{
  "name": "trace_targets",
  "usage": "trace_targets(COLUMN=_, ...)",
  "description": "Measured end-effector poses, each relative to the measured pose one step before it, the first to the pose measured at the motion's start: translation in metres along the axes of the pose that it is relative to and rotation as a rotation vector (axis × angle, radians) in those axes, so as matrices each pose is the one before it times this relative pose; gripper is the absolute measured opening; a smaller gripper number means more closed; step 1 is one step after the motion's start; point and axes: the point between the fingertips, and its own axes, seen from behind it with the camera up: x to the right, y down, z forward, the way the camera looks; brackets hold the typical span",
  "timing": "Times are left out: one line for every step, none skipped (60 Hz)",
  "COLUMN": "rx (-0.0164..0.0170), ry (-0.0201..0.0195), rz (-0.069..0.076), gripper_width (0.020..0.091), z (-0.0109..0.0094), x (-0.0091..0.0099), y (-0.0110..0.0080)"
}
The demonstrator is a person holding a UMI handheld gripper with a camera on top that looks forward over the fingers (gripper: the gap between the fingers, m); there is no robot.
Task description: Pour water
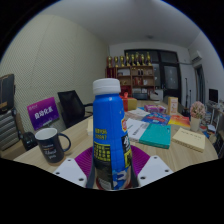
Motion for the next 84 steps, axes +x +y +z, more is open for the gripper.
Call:
trace_targets(rx=-0.00126, ry=-0.00137, rz=0.0016, gripper_width=0.0516, z=-0.00009, x=-0.00022, y=0.00019)
trace_targets(rx=-0.00114, ry=-0.00146, rz=0.0014, gripper_width=0.0515, z=0.00203, x=0.00064, y=-0.00020)
trace_targets(rx=-0.00008, ry=-0.00016, rz=0.0013, gripper_width=0.0515, z=-0.00056, x=-0.00060, y=0.00056)
trace_targets(rx=-0.00077, ry=-0.00031, rz=0.0004, gripper_width=0.0514, z=-0.00029, x=-0.00023, y=0.00017)
trace_targets(rx=-0.00109, ry=-0.00070, rz=-0.0002, gripper_width=0.0514, z=-0.00011, x=-0.00035, y=-0.00024)
trace_targets(rx=-0.00045, ry=-0.00074, rz=-0.0009, gripper_width=0.0515, z=-0.00013, x=-0.00043, y=0.00005)
trace_targets(rx=-0.00010, ry=-0.00059, rz=-0.0012, gripper_width=0.0514, z=-0.00004, x=-0.00005, y=-0.00002)
trace_targets(rx=0.00049, ry=-0.00080, rz=-0.0011, gripper_width=0.0518, z=-0.00001, x=-0.00015, y=-0.00008)
trace_targets(rx=0.00041, ry=-0.00050, rz=-0.0010, gripper_width=0.0523, z=0.00000, x=-0.00011, y=-0.00013)
trace_targets(rx=0.00029, ry=-0.00029, rz=-0.0008, gripper_width=0.0528, z=-0.00003, x=0.00009, y=-0.00010)
trace_targets(rx=0.00130, ry=-0.00053, rz=-0.0009, gripper_width=0.0551, z=-0.00018, x=-0.00008, y=-0.00035)
trace_targets(rx=0.00176, ry=-0.00033, rz=-0.0014, gripper_width=0.0565, z=-0.00031, x=-0.00004, y=-0.00026)
trace_targets(rx=0.00219, ry=-0.00061, rz=-0.0012, gripper_width=0.0579, z=-0.00016, x=0.00001, y=-0.00029)
trace_targets(rx=0.00202, ry=0.00012, rz=-0.0008, gripper_width=0.0592, z=-0.00015, x=-0.00086, y=-0.00028)
trace_targets(rx=0.00125, ry=-0.00169, rz=0.0004, gripper_width=0.0604, z=0.00083, x=0.00086, y=0.00031)
trace_targets(rx=-0.00195, ry=-0.00154, rz=0.0005, gripper_width=0.0614, z=-0.00004, x=-0.00076, y=0.00079)
trace_targets(rx=-0.00319, ry=-0.00060, rz=0.0009, gripper_width=0.0621, z=-0.00010, x=0.00020, y=0.00069)
trace_targets(rx=-0.00574, ry=0.00127, rz=0.0007, gripper_width=0.0638, z=-0.00033, x=0.00084, y=0.00059)
trace_targets(rx=-0.00833, ry=0.00355, rz=-0.0005, gripper_width=0.0680, z=-0.00047, x=-0.00045, y=0.00107)
trace_targets(rx=-0.01257, ry=0.00354, rz=-0.0029, gripper_width=0.0708, z=-0.00081, x=0.00125, y=0.00280)
trace_targets(rx=-0.01144, ry=0.00240, rz=-0.0019, gripper_width=0.0730, z=-0.00100, x=0.00110, y=0.00258)
trace_targets(rx=-0.00778, ry=-0.00005, rz=-0.0013, gripper_width=0.0797, z=-0.00087, x=0.00050, y=0.00187)
trace_targets(rx=-0.00487, ry=0.00075, rz=-0.0008, gripper_width=0.0835, z=-0.00127, x=0.00079, y=0.00128)
trace_targets(rx=-0.00167, ry=0.00185, rz=0.0009, gripper_width=0.0851, z=-0.00164, x=0.00112, y=0.00067)
trace_targets(rx=-0.00177, ry=0.00583, rz=0.0020, gripper_width=0.0850, z=-0.00176, x=0.00108, y=0.00087)
trace_targets(rx=-0.00049, ry=0.00751, rz=0.0010, gripper_width=0.0847, z=-0.00433, x=0.00236, y=0.00212)
trace_targets(rx=-0.00379, ry=0.01091, rz=0.0002, gripper_width=0.0846, z=-0.00313, x=0.00321, y=0.00123)
trace_targets(rx=-0.00471, ry=0.01215, rz=-0.0002, gripper_width=0.0846, z=-0.00404, x=0.00303, y=0.00153)
trace_targets(rx=-0.00447, ry=0.01154, rz=-0.0008, gripper_width=0.0845, z=-0.00451, x=0.00299, y=0.00167)
trace_targets(rx=-0.00402, ry=0.00440, rz=0.0009, gripper_width=0.0847, z=-0.00497, x=0.00119, y=0.00172)
trace_targets(rx=-0.00533, ry=0.00603, rz=0.0006, gripper_width=0.0847, z=-0.00562, x=0.00158, y=0.00243)
trace_targets(rx=-0.00599, ry=0.00897, rz=0.0023, gripper_width=0.0846, z=-0.00607, x=0.00227, y=0.00231)
trace_targets(rx=-0.00560, ry=0.00823, rz=0.0042, gripper_width=0.0850, z=-0.00650, x=0.00202, y=0.00221)
trace_targets(rx=-0.00620, ry=0.00673, rz=0.0045, gripper_width=0.0847, z=-0.00378, x=0.00020, y=-0.00059)
trace_targets(rx=-0.00678, ry=0.00352, rz=0.0046, gripper_width=0.0846, z=-0.00834, x=0.00283, y=0.00263)
trace_targets(rx=-0.00664, ry=0.00463, rz=0.0023, gripper_width=0.0849, z=-0.00785, x=0.00142, y=0.00207)
trace_targets(rx=-0.00421, ry=0.00468, rz=0.0016, gripper_width=0.0849, z=-0.00771, x=0.00115, y=0.00174)
trace_targets(rx=-0.00270, ry=0.00517, rz=0.0024, gripper_width=0.0843, z=-0.00799, x=0.00159, y=0.00123)
trace_targets(rx=-0.00238, ry=0.00559, rz=0.0026, gripper_width=0.0845, z=-0.00813, x=0.00148, y=0.00135)
trace_targets(rx=-0.00219, ry=0.00446, rz=0.0020, gripper_width=0.0842, z=-0.00842, x=0.00108, y=0.00113)
trace_targets(rx=-0.00132, ry=0.00172, rz=0.0015, gripper_width=0.0836, z=-0.00848, x=0.00053, y=0.00084)
trace_targets(rx=-0.00010, ry=-0.00002, rz=0.0007, gripper_width=0.0834, z=-0.00806, x=-0.00136, y=0.00042)
trace_targets(rx=-0.00104, ry=-0.00164, rz=0.0000, gripper_width=0.0832, z=-0.00823, x=-0.00183, y=0.00021)
trace_targets(rx=0.00146, ry=-0.00449, rz=0.0023, gripper_width=0.0830, z=-0.00936, x=0.00074, y=0.00141)
trace_targets(rx=0.00017, ry=-0.00139, rz=0.0030, gripper_width=0.0832, z=-0.00893, x=-0.00032, y=0.00055)
trace_targets(rx=-0.00023, ry=-0.00181, rz=0.0035, gripper_width=0.0830, z=-0.00895, x=-0.00057, y=0.00083)
trace_targets(rx=-0.00009, ry=-0.00288, rz=0.0033, gripper_width=0.0828, z=-0.00903, x=-0.00078, y=0.00090)
trace_targets(rx=0.00013, ry=-0.00377, rz=0.0037, gripper_width=0.0830, z=-0.00909, x=-0.00088, y=0.00088)
trace_targets(rx=0.00100, ry=-0.00369, rz=0.0046, gripper_width=0.0831, z=-0.00941, x=-0.00118, y=0.00096)
trace_targets(rx=0.00087, ry=-0.00088, rz=0.0042, gripper_width=0.0830, z=-0.01050, x=-0.00428, y=-0.00089)
trace_targets(rx=0.00431, ry=-0.00729, rz=0.0053, gripper_width=0.0830, z=-0.00857, x=0.00109, y=0.00129)
trace_targets(rx=0.00337, ry=-0.00527, rz=0.0040, gripper_width=0.0829, z=-0.00857, x=-0.00111, y=0.00062)
trace_targets(rx=0.00225, ry=-0.00539, rz=0.0030, gripper_width=0.0828, z=-0.00870, x=-0.00114, y=0.00088)
trace_targets(rx=0.00155, ry=-0.00532, rz=0.0027, gripper_width=0.0829, z=-0.00854, x=-0.00097, y=0.00052)
trace_targets(rx=0.00185, ry=-0.00552, rz=0.0029, gripper_width=0.0831, z=-0.00852, x=-0.00116, y=0.00065)
trace_targets(rx=0.00329, ry=-0.00425, rz=0.0039, gripper_width=0.0826, z=-0.00864, x=-0.00083, y=0.00038)
trace_targets(rx=0.00387, ry=-0.00277, rz=0.0054, gripper_width=0.0829, z=-0.00852, x=-0.00054, y=-0.00002)
trace_targets(rx=0.00359, ry=-0.00181, rz=0.0059, gripper_width=0.0829, z=-0.00819, x=-0.00040, y=-0.00002)
trace_targets(rx=0.00215, ry=0.00054, rz=0.0050, gripper_width=0.0829, z=-0.00815, x=-0.00287, y=-0.00090)
trace_targets(rx=0.00389, ry=-0.00307, rz=0.0045, gripper_width=0.0831, z=-0.00736, x=-0.00080, y=0.00066)
trace_targets(rx=0.00398, ry=-0.00305, rz=0.0038, gripper_width=0.0831, z=-0.00725, x=-0.00002, y=0.00011)
trace_targets(rx=0.00405, ry=-0.00197, rz=0.0038, gripper_width=0.0828, z=-0.00729, x=-0.00011, y=0.00006)
trace_targets(rx=0.00332, ry=-0.00065, rz=0.0042, gripper_width=0.0828, z=-0.00695, x=0.00025, y=-0.00025)
trace_targets(rx=0.00216, ry=0.00114, rz=0.0043, gripper_width=0.0828, z=-0.00672, x=0.00062, y=0.00007)
trace_targets(rx=0.00131, ry=0.00247, rz=0.0041, gripper_width=0.0828, z=-0.00657, x=0.00069, y=0.00021)
trace_targets(rx=0.00145, ry=0.00324, rz=0.0043, gripper_width=0.0827, z=-0.00639, x=0.00093, y=0.00026)
trace_targets(rx=0.00181, ry=0.00456, rz=0.0034, gripper_width=0.0829, z=-0.00652, x=0.00157, y=-0.00050)
trace_targets(rx=0.00336, ry=0.00472, rz=0.0032, gripper_width=0.0825, z=-0.00648, x=0.00105, y=-0.00041)
trace_targets(rx=0.00494, ry=0.00492, rz=0.0026, gripper_width=0.0829, z=-0.00603, x=0.00149, y=-0.00003)
trace_targets(rx=0.00587, ry=0.00529, rz=0.0019, gripper_width=0.0831, z=-0.00685, x=0.00036, y=0.00010)
trace_targets(rx=0.00569, ry=0.00415, rz=0.0004, gripper_width=0.0830, z=-0.00568, x=0.00078, y=-0.00100)
trace_targets(rx=0.00571, ry=0.00282, rz=-0.0002, gripper_width=0.0831, z=-0.00609, x=0.00044, y=-0.00127)
trace_targets(rx=0.00481, ry=0.00277, rz=-0.0002, gripper_width=0.0830, z=-0.00593, x=0.00063, y=-0.00069)
trace_targets(rx=0.00280, ry=0.00288, rz=0.0006, gripper_width=0.0827, z=-0.00610, x=0.00047, y=-0.00022)
trace_targets(rx=0.00227, ry=0.00315, rz=0.0013, gripper_width=0.0828, z=-0.00550, x=0.00027, y=0.00009)
trace_targets(rx=0.00271, ry=0.00256, rz=0.0017, gripper_width=0.0829, z=-0.00561, x=-0.00002, y=-0.00035)
trace_targets(rx=0.00269, ry=0.00083, rz=0.0012, gripper_width=0.0828, z=-0.00173, x=0.00107, y=-0.00090)
trace_targets(rx=0.00273, ry=0.00037, rz=0.0021, gripper_width=0.0828, z=-0.00801, x=-0.00087, y=-0.00004)
trace_targets(rx=0.00265, ry=-0.00154, rz=0.0014, gripper_width=0.0831, z=-0.00492, x=-0.00084, y=-0.00028)
trace_targets(rx=0.00205, ry=-0.00277, rz=0.0014, gripper_width=0.0828, z=-0.00517, x=-0.00105, y=-0.00065)
trace_targets(rx=0.00223, ry=-0.00318, rz=0.0010, gripper_width=0.0831, z=-0.00486, x=-0.00111, y=-0.00083)
trace_targets(rx=0.00317, ry=-0.00359, rz=0.0006, gripper_width=0.0831, z=-0.00461, x=-0.00146, y=-0.00090)
trace_targets(rx=0.00378, ry=-0.00410, rz=0.0002, gripper_width=0.0827, z=-0.00424, x=-0.00149, y=-0.00114)
trace_targets(rx=0.00437, ry=-0.00422, rz=0.0003, gripper_width=0.0829, z=-0.00385, x=-0.00169, y=-0.00131)
